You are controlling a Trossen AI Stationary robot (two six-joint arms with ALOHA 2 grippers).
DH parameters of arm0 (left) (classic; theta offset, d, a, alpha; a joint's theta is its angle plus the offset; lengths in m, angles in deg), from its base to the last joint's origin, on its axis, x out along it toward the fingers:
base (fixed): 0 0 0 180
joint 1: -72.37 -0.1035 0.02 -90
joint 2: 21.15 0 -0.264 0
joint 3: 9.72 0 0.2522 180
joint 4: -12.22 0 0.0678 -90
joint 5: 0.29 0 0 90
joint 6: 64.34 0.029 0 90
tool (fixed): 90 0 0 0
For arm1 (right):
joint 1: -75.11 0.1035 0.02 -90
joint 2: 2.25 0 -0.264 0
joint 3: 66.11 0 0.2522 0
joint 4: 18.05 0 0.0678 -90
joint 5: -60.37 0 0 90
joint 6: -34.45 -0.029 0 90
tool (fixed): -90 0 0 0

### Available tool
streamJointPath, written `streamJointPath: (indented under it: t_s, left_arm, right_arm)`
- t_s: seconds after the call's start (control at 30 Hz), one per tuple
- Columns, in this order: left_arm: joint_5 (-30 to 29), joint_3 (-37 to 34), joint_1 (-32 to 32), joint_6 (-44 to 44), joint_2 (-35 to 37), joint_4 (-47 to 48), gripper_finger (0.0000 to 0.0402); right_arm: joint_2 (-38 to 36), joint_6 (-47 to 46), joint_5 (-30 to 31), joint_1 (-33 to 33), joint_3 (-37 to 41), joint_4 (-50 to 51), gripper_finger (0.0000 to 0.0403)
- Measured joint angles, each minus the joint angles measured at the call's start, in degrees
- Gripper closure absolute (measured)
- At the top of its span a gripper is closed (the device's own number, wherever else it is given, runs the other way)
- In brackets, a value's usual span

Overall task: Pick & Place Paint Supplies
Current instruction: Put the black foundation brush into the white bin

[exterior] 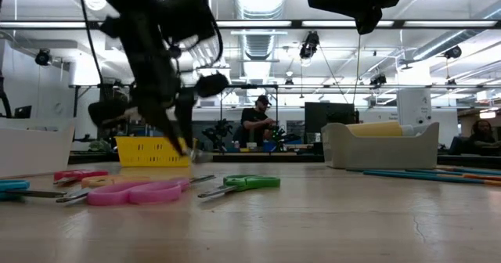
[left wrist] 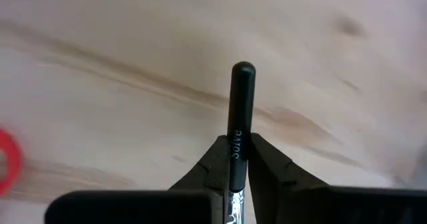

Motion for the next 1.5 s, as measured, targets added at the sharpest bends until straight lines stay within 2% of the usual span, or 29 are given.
streamJointPath:
  t_s: [0.2,0.43,0.77,1.13,1.33,1.5]
  left_arm:
    - [-0.7,0.1,0.0,11.7,7.3,4.6,0.0369]
    - [-0.7,0.1,0.4,21.6,18.3,15.9,0.0368]
    - [-0.8,0.2,4.7,21.4,31.8,34.1,0.0368]
    - [4.0,0.2,8.7,18.9,36.8,52.9,0.0368]
    - [5.7,-3.0,10.4,19.0,36.8,54.7,0.0368]
    - [6.4,-7.6,11.2,18.9,36.7,51.7,0.0368]
  right_arm:
    - [0.0,0.0,0.0,0.0,0.0,0.0,0.0274]
    - [0.0,0.0,0.0,0.0,0.0,0.1,0.0274]
    - [0.0,0.0,0.0,0.0,0.0,0.2,0.0274]
    - [0.0,0.0,0.0,0.0,0.0,0.4,0.0274]
    - [0.0,0.0,0.0,0.0,0.0,0.4,0.0274]
    - [0.0,0.0,0.0,0.0,0.0,0.4,0.0274]
